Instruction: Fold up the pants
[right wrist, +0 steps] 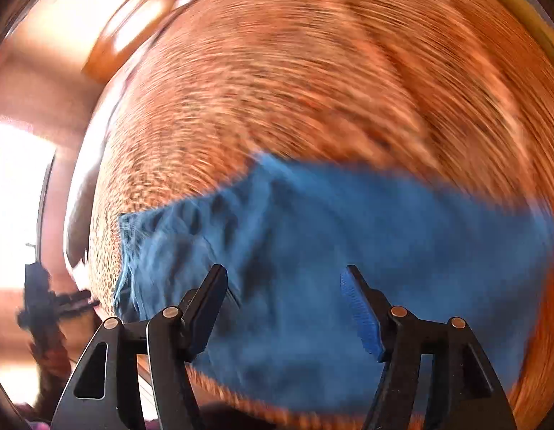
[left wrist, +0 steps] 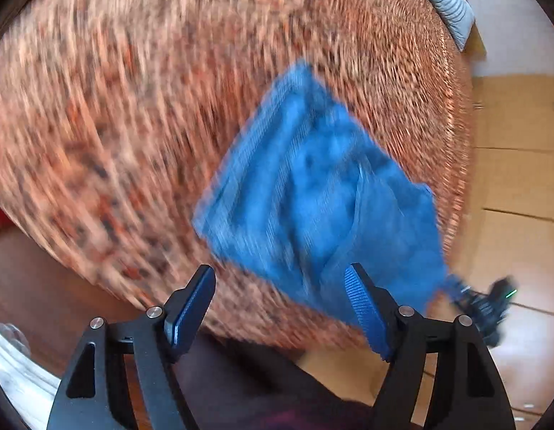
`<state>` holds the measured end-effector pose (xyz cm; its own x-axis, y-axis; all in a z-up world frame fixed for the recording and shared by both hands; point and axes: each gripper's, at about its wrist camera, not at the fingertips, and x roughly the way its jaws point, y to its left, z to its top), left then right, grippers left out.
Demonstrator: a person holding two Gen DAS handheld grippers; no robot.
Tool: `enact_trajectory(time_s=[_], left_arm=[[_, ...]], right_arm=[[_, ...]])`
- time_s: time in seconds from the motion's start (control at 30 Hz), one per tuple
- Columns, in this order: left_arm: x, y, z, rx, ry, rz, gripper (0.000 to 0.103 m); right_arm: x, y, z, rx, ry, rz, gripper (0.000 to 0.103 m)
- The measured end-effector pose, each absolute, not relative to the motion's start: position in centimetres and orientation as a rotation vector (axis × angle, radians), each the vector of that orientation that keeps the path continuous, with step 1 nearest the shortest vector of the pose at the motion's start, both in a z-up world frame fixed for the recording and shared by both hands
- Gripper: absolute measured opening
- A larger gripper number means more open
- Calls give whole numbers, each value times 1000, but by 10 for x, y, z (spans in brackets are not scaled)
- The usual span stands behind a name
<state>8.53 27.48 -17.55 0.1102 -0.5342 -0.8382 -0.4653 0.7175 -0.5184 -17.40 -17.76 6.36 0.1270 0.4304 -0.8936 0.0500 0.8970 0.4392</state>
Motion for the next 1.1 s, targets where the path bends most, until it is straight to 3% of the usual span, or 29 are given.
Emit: enact_trajectory(time_s=[0.07, 0.27, 0.33, 0.37, 0.4, 0.43, 0.47, 0.57, 0.67, 0.77, 0.87, 0.93, 1.0, 1.07, 1.1], left_arm=[[84, 271, -196, -914, 1541, -65, 71], [111, 256, -232, -881, 1613, -29, 46], [122, 251, -232, -784, 1625, 7, 27], [127, 247, -233, -752, 1636, 9, 21], [132, 246, -231, -744, 1636, 2, 13], [136, 245, -223, -728, 1620, -5, 7], [139, 244, -215, -713, 1589, -16, 7], [132, 238, -199, -631, 1497, -29, 8], [123, 231, -242, -549, 1609, 26, 11], [123, 243, -251, -656, 1625, 54, 13], [128, 244, -239, -597, 1652, 17, 27], [123, 244, -226, -502, 1668, -58, 40], [116, 244, -202, -398, 1662, -164, 40], [120, 233, -179, -318, 1630, -228, 43], [125, 223, -167, -267, 1608, -259, 50]], right_arm=[[-213, -221, 61, 499, 1442, 148, 68], [-306, -312, 26, 879, 1397, -167, 70], [-318, -319, 11, 992, 1328, -173, 68], [-320, -320, 1, 1011, 1313, -190, 57], [-319, -321, -6, 1018, 1300, -208, 30], [-318, -322, -11, 1025, 1291, -205, 14], [-316, -326, -8, 1026, 1269, -208, 7], [-313, -318, 21, 962, 1177, -136, 7], [-327, -314, 5, 929, 1282, -171, 7], [-346, -323, -15, 1011, 1297, -226, 15], [-349, -325, -2, 1028, 1283, -204, 19], [-357, -341, 19, 1049, 1232, -211, 27], [-364, -360, 31, 1094, 1155, -249, 51], [-379, -377, 40, 1111, 1100, -312, 57], [-383, -381, 36, 1119, 1089, -328, 57]])
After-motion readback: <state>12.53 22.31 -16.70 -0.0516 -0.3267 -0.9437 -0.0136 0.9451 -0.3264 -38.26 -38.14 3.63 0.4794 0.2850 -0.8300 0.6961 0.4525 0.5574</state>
